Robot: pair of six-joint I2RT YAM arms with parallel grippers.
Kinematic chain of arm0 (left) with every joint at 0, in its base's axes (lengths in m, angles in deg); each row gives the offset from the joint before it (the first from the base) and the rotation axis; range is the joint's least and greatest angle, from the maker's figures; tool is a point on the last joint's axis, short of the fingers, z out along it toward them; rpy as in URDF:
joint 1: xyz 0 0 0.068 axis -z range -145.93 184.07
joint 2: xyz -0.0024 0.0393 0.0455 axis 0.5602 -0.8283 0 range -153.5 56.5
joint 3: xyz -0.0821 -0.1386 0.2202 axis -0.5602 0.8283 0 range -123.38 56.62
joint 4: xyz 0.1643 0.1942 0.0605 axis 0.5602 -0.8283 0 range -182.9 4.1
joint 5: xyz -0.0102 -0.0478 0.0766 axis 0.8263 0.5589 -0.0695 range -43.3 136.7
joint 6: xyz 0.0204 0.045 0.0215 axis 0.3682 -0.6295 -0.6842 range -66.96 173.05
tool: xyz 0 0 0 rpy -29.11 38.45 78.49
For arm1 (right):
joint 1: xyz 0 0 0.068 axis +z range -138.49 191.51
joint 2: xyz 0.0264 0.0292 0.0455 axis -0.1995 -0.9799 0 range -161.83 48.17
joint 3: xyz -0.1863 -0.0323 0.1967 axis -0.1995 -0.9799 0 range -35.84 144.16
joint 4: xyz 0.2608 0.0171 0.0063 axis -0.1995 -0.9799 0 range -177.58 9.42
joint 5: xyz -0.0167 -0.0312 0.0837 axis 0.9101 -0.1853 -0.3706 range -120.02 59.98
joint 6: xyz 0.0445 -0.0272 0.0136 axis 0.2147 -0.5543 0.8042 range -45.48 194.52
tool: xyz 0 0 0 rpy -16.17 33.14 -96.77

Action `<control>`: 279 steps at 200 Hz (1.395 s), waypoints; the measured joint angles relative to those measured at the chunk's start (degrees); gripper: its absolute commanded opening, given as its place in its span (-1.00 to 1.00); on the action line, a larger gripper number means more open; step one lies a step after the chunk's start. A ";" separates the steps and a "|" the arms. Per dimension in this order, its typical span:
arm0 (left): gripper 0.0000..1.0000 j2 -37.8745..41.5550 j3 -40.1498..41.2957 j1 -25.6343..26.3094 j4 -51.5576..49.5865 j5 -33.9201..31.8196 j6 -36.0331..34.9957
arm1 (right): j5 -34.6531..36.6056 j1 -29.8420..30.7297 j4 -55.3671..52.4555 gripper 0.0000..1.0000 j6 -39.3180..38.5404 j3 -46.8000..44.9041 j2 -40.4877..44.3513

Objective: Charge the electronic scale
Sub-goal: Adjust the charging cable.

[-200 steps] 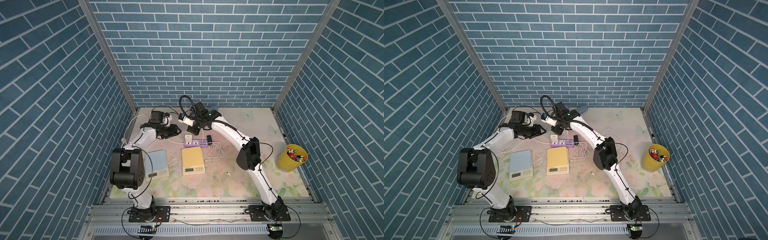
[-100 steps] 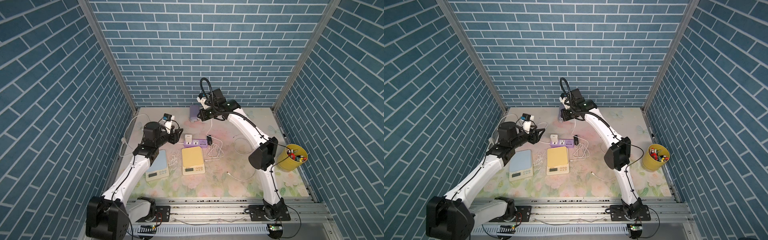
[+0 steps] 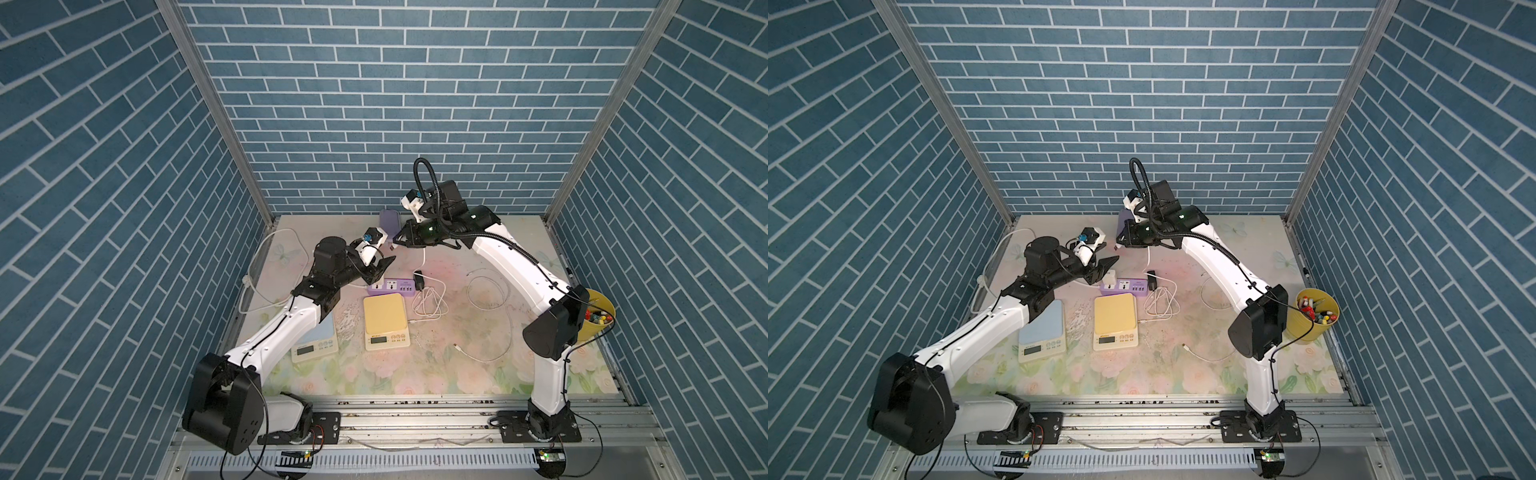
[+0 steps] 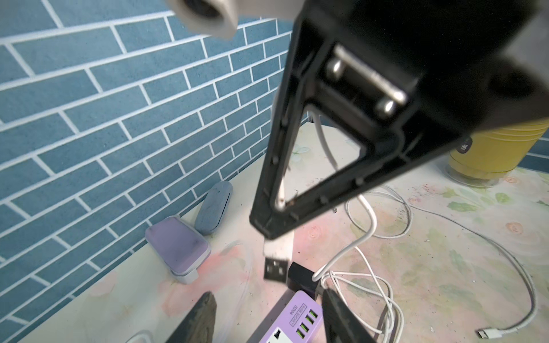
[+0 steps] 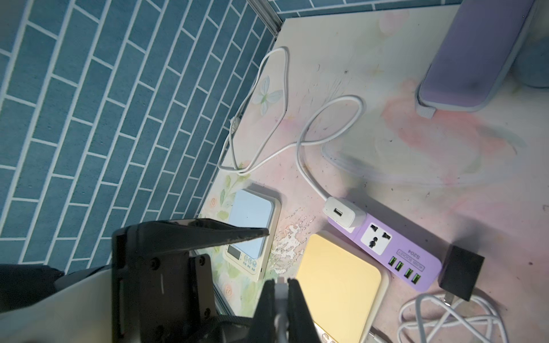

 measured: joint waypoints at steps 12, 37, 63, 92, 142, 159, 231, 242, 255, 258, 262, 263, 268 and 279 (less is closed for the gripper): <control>0.09 -0.35 -0.81 0.13 0.13 0.66 -0.20 | -0.63 -0.04 0.02 -1.00 0.13 -0.61 0.00; 0.03 -0.98 -2.16 0.15 0.13 1.99 -0.31 | -2.14 -0.04 0.15 -1.00 0.50 -1.01 0.04; 0.03 -1.70 -2.95 0.15 -0.02 3.17 -0.28 | -3.45 -0.04 0.87 -1.00 0.76 -1.11 0.44; -0.30 -2.54 -3.39 0.15 -0.92 4.04 -0.13 | -4.42 -0.04 1.64 -1.00 1.53 -1.66 1.01; -1.00 -3.06 -5.27 0.24 -4.63 4.96 0.11 | -5.14 -0.11 2.89 -0.40 1.79 -3.02 1.79; -1.00 -3.06 -6.80 0.22 -7.28 5.35 0.33 | -5.29 -0.11 3.21 -0.11 1.60 -3.89 2.29; -1.00 -4.24 -15.78 -7.58 -24.74 18.23 5.86 | -3.67 0.09 2.62 -0.17 -22.69 -16.70 19.67; -1.00 -5.29 -17.90 -8.63 -28.02 20.44 5.84 | -2.36 0.59 2.97 -0.13 -29.05 -19.06 23.43; -1.00 -6.60 -20.13 -9.16 -32.41 22.51 5.33 | -0.11 1.81 3.89 -0.07 -37.00 -21.97 26.84; -1.00 -6.88 -20.55 -9.18 -33.35 22.91 5.25 | 0.52 2.19 4.13 -0.06 -38.80 -22.58 27.39; -1.00 -7.23 -21.05 -9.20 -34.62 23.28 4.92 | 1.60 2.71 4.42 -0.05 -41.20 -23.34 27.85; -1.00 -7.37 -21.27 -9.20 -35.12 23.45 4.87 | 1.97 2.97 4.52 -0.05 -42.21 -23.65 28.06; -1.00 -7.74 -21.75 -9.20 -36.50 23.78 4.61 | 3.32 3.74 4.79 -0.03 -45.22 -24.55 28.37; -1.00 -8.59 -22.86 -9.20 -39.76 24.63 4.00 | 6.71 5.64 5.66 -0.03 -52.50 -26.25 28.17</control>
